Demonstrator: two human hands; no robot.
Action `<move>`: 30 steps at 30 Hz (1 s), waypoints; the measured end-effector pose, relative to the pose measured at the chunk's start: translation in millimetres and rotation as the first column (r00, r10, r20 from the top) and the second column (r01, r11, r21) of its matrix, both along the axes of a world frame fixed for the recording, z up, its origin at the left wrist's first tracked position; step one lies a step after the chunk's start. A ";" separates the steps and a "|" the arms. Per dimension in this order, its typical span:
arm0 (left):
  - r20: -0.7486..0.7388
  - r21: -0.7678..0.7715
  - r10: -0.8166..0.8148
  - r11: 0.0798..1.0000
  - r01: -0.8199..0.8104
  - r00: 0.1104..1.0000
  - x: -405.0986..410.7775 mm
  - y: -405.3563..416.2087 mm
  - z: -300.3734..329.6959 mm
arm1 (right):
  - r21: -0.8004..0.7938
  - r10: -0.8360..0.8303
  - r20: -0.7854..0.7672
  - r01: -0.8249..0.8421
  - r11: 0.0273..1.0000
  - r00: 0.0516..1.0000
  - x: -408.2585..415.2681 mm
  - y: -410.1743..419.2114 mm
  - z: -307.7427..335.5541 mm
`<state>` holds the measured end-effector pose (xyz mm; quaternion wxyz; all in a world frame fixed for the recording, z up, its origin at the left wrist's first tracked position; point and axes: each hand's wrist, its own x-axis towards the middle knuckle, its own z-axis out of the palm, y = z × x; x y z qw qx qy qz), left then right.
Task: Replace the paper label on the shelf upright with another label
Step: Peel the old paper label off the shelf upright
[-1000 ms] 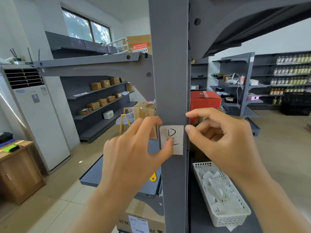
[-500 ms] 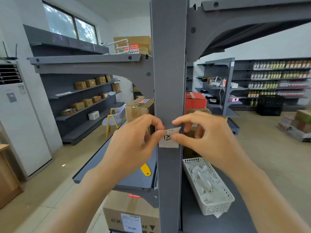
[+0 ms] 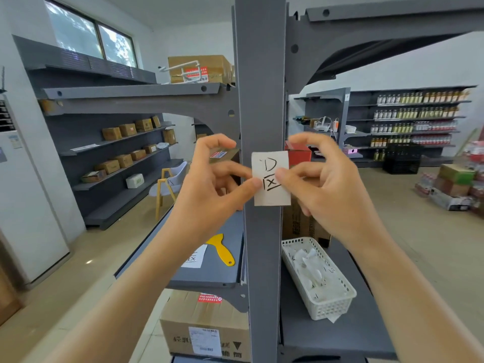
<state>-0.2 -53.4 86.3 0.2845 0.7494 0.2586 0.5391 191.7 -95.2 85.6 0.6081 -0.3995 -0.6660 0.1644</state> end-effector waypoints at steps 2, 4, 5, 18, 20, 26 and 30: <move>0.030 -0.044 -0.021 0.999 0.022 0.999 -1.1 1.0 -0.5 | 0.007 0.001 -0.024 -0.001 1.000 1.000 -2.4 -2.6 -0.2; 0.036 -0.048 -0.044 0.998 0.045 0.998 -1.8 2.4 -3.7 | 0.045 -0.005 0.003 0.005 0.999 1.000 -4.9 -4.7 -3.0; 0.008 -0.009 -0.034 0.999 0.034 0.999 -2.1 2.5 -5.0 | 0.070 -0.029 0.040 0.026 0.997 0.999 -5.7 -5.6 -3.9; -0.298 0.465 0.411 0.851 -0.245 0.862 0.6 -2.8 -12.8 | 0.137 -0.359 0.368 0.332 0.933 0.858 -6.4 -20.1 -14.3; -0.350 0.455 0.380 0.868 -0.199 0.856 6.0 -7.2 -12.2 | 0.169 -0.423 0.423 0.389 0.906 0.801 -6.2 -25.3 -12.4; -0.199 0.019 0.073 0.997 -0.070 0.977 17.0 -12.9 -11.1 | 0.130 -0.469 0.411 0.458 0.879 0.782 -1.2 -30.1 -6.8; -0.079 -0.126 -0.056 0.991 0.046 0.995 18.1 -14.5 -7.1 | -0.049 -0.279 0.237 0.298 0.953 0.931 0.2 -30.9 -3.6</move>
